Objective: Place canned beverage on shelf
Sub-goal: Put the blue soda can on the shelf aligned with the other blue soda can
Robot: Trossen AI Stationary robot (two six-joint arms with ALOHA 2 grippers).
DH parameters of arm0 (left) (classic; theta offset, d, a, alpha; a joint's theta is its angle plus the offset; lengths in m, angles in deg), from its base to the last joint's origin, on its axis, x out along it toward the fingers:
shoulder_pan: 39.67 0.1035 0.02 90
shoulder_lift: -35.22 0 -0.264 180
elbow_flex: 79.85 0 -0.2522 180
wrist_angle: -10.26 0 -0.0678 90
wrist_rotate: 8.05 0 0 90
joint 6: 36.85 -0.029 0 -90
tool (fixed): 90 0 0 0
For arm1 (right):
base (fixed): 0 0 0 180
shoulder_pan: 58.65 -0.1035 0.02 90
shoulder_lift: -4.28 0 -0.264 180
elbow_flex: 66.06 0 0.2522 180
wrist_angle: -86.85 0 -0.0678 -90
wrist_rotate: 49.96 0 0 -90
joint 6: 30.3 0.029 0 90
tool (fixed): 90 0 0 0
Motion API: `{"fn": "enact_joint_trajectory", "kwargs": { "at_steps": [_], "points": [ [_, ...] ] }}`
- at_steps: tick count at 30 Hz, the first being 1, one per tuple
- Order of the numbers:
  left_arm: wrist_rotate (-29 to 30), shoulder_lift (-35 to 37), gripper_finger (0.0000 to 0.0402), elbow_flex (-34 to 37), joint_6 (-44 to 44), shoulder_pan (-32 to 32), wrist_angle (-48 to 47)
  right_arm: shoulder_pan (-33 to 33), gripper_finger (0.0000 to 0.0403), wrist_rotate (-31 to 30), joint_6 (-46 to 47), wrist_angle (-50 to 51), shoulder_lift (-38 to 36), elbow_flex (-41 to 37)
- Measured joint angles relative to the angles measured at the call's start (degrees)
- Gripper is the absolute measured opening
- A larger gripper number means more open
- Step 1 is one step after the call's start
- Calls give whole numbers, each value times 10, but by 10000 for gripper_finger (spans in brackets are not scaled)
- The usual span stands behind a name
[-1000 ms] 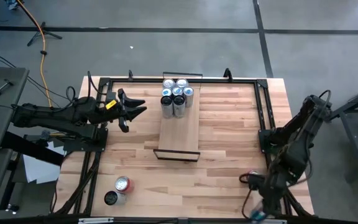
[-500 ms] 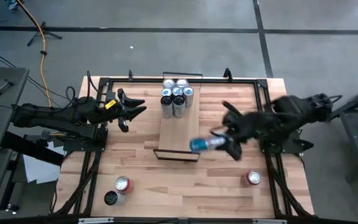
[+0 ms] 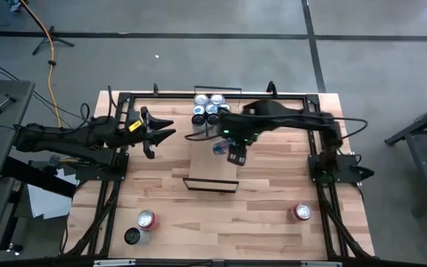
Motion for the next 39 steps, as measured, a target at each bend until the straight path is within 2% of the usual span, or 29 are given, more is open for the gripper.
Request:
{"fn": "enact_joint_trajectory", "kwargs": {
  "at_steps": [7, 11, 15, 19, 23, 26, 29, 30, 39],
  "points": [
    [1, -1, 180, 0, 26, 0, -100, 39, 216, 11, -42, 1, 63, 2],
    [-11, -21, 211, 0, 51, 0, -152, 56, 216, 46, -37, 1, 86, 2],
    [-35, -66, 228, 0, 51, 0, -149, 58, 216, 53, -40, 1, 99, 2],
    [-66, -124, 225, 0, 47, -1, -121, 54, 216, 53, -40, 1, 105, 2],
    [-58, -186, 182, 0, 23, -9, -91, 50, 216, 53, -48, 1, 105, 2],
    [-22, -232, 110, 0, 0, -17, -49, 49, 216, 53, -48, 1, 105, 2],
    [-15, -276, 24, 0, -4, -20, 10, 49, 216, 53, -48, 1, 105, 2],
    [-14, -291, 13, 0, 1, -20, 29, 49, 216, 53, -48, 1, 105, 2],
    [-4, -413, 1, -1, 2, -19, 157, 49, 216, 52, -47, 1, 105, 2]
  ]
}}
